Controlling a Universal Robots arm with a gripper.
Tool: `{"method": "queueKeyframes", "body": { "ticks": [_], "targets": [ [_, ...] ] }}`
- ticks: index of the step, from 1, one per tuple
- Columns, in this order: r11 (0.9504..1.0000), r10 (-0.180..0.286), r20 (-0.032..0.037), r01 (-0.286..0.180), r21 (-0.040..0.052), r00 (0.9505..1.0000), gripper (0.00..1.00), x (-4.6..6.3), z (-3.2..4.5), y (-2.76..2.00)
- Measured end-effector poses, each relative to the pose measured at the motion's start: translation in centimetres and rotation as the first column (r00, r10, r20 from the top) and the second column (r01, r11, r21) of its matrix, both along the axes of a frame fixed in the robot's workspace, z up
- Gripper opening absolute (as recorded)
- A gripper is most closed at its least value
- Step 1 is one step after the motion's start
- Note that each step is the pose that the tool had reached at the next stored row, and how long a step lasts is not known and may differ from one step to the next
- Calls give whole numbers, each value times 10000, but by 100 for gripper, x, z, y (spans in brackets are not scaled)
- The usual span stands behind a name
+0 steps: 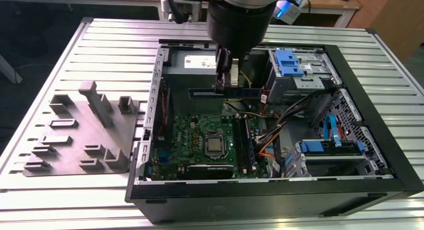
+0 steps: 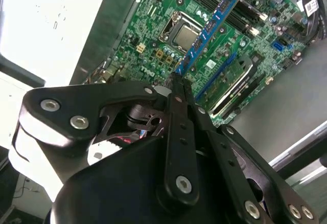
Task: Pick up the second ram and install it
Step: 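Pick up the second ram and move it above second insertion slot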
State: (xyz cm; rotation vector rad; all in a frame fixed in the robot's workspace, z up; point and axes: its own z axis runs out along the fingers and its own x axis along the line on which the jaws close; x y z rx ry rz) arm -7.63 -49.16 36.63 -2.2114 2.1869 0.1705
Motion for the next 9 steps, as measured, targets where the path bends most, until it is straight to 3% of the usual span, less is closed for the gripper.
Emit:
{"method": "queueKeyframes", "body": {
  "ticks": [9],
  "targets": [
    [10000,0,-1,0,-3,10000,8,30,-35,7]
  ]
}}
